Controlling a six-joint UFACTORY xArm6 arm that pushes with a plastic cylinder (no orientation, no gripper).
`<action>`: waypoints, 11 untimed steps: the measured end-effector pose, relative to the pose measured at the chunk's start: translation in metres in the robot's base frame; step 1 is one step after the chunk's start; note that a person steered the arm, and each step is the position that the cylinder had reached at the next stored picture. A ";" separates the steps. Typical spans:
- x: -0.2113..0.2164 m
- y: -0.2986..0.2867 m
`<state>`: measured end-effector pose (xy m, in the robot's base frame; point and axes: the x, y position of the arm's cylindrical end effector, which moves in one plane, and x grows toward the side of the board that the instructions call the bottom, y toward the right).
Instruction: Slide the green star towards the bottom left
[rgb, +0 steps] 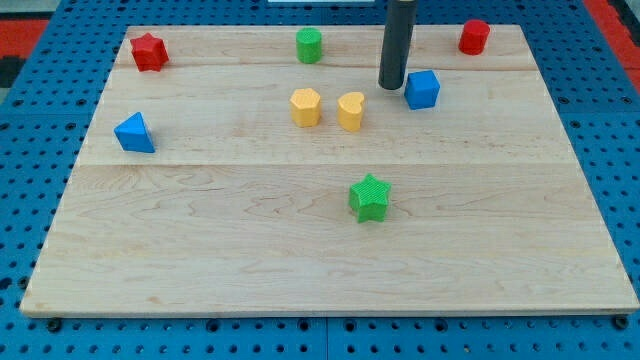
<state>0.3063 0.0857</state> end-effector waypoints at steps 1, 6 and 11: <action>-0.003 0.029; 0.040 0.106; 0.036 0.127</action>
